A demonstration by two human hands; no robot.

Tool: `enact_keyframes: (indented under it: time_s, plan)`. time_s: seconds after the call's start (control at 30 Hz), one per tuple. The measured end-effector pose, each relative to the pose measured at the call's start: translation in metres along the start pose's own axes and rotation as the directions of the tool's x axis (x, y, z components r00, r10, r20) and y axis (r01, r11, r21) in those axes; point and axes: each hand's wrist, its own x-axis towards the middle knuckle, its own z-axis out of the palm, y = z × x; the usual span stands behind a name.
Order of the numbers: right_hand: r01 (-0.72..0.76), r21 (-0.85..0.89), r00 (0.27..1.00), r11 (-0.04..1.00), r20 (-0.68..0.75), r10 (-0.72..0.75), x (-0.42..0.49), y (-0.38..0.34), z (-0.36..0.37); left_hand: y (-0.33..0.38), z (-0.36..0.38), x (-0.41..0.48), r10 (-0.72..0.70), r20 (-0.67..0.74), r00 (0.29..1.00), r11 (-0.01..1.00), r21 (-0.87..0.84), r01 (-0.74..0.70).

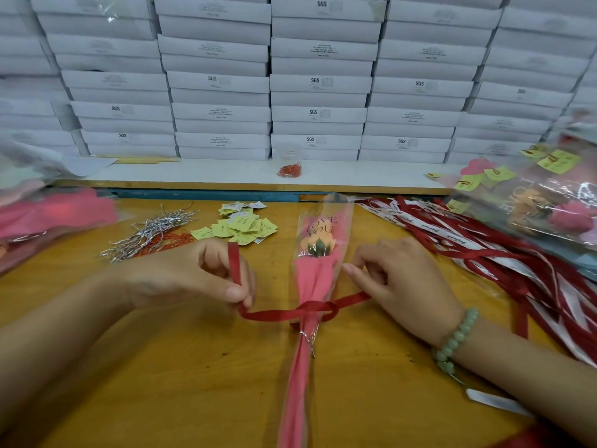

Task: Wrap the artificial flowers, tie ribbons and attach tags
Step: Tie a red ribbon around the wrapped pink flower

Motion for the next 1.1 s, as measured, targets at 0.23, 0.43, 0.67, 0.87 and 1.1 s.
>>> enact_keyframes:
  time_s: [0.23,0.43,0.67,0.87,1.1]
  plan:
    - [0.098,0.068,0.992,0.993,0.076,-0.103,-0.001,-0.007,-0.004,0.013,0.004,0.005,0.096,0.226,0.969,0.983,-0.172,-0.057]
    - [0.388,0.184,0.881,0.903,0.214,-0.422,-0.003,-0.017,-0.010,0.015,0.026,0.012,0.101,0.264,0.959,0.993,-0.086,-0.081]
    - [0.476,0.197,0.808,0.857,0.286,-0.515,-0.006,-0.022,-0.009,0.019,0.030,0.012,0.067,0.316,0.947,0.997,-0.063,-0.049]
    - [0.346,0.373,0.839,0.861,0.287,-0.462,-0.006,-0.021,-0.009,0.019,0.029,0.013,0.080,0.340,0.937,0.995,-0.081,-0.056]
    - [-0.033,0.630,0.833,0.776,0.446,-0.327,-0.004,-0.011,-0.004,0.016,0.016,0.010,0.056,0.326,0.944,0.998,-0.042,-0.045]
